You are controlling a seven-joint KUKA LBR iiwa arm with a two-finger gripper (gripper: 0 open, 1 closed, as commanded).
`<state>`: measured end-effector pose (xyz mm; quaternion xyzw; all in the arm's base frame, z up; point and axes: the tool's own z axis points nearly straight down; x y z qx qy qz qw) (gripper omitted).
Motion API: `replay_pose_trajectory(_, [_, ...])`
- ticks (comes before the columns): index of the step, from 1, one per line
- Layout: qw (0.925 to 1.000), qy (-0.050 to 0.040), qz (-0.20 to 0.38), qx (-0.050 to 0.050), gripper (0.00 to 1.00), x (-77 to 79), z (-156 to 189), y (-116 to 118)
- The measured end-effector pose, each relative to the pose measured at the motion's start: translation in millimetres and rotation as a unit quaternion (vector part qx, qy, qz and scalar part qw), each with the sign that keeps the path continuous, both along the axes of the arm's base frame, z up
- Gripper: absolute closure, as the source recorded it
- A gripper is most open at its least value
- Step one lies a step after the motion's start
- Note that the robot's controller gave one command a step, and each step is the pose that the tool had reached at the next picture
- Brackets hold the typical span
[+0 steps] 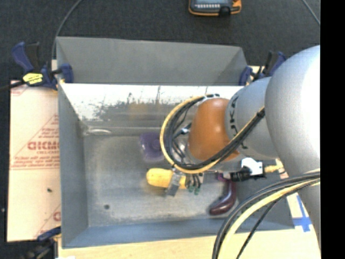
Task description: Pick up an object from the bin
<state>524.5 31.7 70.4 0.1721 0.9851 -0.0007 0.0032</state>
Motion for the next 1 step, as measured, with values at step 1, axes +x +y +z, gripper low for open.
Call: replay_pose_trajectory(1, [1.0, -0.0017, 0.001, 0.0, 1.0, 0.3, 7.9, -0.5])
